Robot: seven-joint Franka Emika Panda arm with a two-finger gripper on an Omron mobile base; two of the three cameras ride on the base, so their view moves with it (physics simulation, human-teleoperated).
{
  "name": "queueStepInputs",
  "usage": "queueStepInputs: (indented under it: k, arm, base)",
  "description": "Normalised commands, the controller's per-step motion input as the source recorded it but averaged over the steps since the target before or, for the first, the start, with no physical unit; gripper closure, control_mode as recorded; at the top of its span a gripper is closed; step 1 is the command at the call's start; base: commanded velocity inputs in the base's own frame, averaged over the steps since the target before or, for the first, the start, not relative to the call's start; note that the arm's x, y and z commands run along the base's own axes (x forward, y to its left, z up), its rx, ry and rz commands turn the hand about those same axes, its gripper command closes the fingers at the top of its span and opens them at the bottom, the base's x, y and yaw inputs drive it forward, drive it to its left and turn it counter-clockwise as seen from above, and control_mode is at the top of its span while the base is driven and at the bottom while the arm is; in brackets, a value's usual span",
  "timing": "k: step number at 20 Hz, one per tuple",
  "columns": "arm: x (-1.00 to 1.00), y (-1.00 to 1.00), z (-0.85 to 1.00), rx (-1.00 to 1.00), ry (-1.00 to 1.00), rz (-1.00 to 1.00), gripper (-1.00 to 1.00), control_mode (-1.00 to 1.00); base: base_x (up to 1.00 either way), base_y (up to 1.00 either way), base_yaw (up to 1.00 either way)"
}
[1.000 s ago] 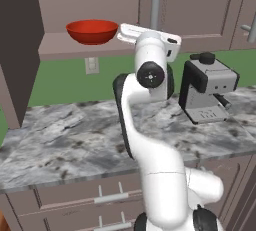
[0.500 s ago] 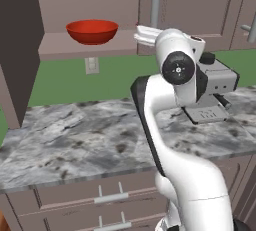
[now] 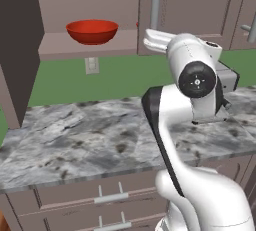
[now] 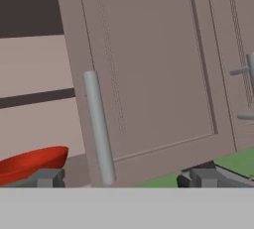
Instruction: Open the cabinet. Pick the bowls from the counter and place them in the cabinet. Then close the cabinet.
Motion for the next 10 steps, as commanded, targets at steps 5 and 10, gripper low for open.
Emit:
queueStepInputs:
  k: [5, 10]
  arm:
    - [-0.33, 0.00, 0.00, 0.00, 0.00, 0.00, -1.00, -1.00]
    - [-0.59, 0.01, -0.01, 0.00, 0.00, 0.00, -1.00, -1.00]
  base:
    - [0.00, 0.00, 0.00]
    - [0.00, 0.00, 0.00]
